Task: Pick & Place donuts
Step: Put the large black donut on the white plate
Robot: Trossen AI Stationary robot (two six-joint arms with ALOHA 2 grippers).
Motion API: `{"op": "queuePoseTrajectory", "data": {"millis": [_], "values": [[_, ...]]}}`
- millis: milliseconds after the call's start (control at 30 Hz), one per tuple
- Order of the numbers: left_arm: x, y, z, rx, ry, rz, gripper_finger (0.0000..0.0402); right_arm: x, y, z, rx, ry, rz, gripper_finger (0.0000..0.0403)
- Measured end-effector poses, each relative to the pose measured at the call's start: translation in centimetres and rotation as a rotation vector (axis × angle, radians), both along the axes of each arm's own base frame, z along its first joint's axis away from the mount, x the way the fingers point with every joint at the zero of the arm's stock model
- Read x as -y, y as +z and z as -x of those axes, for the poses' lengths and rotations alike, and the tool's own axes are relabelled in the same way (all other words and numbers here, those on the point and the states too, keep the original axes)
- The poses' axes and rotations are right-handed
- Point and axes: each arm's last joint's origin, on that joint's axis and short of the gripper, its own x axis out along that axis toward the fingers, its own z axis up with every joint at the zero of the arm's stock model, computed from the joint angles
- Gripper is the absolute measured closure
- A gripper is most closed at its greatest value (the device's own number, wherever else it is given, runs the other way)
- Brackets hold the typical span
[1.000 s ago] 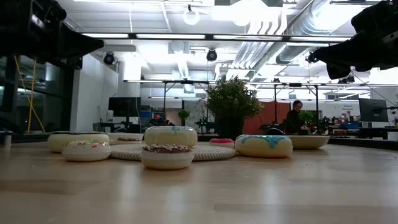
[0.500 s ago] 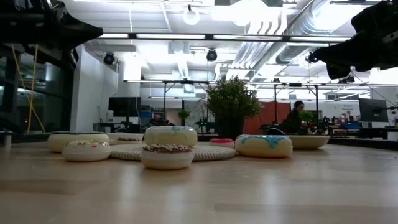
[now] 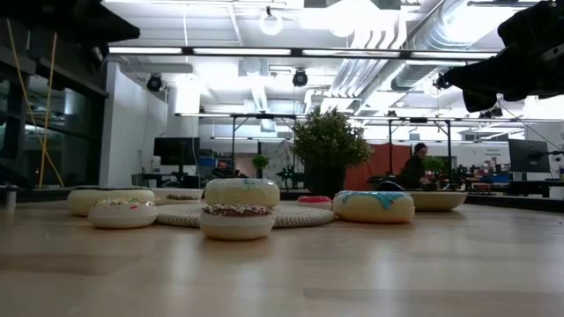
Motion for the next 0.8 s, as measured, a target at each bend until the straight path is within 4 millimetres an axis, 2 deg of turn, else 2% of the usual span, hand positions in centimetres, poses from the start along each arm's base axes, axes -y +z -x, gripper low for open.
{"op": "queuePoseTrajectory", "data": {"millis": [167, 300, 633, 800], "values": [[0.1, 1.1, -0.7, -0.138, -0.053, -0.041, 0.0401, 0.0, 0.0, 0.0, 0.0, 0.0, 0.0, 0.0391], [0.1, 1.0, -1.8, -0.226, -0.09, -0.037, 0.0385, 0.0, 0.0, 0.0, 0.0, 0.0, 0.0, 0.0391], [0.0, -0.9, -4.5, -0.429, -0.069, 0.079, 0.0256, 0.0, 0.0, 0.0, 0.0, 0.0, 0.0, 0.0391], [0.2, -1.8, -5.7, -0.51, -0.134, 0.149, 0.0213, 0.0, 0.0, 0.0, 0.0, 0.0, 0.0, 0.0391]]}}
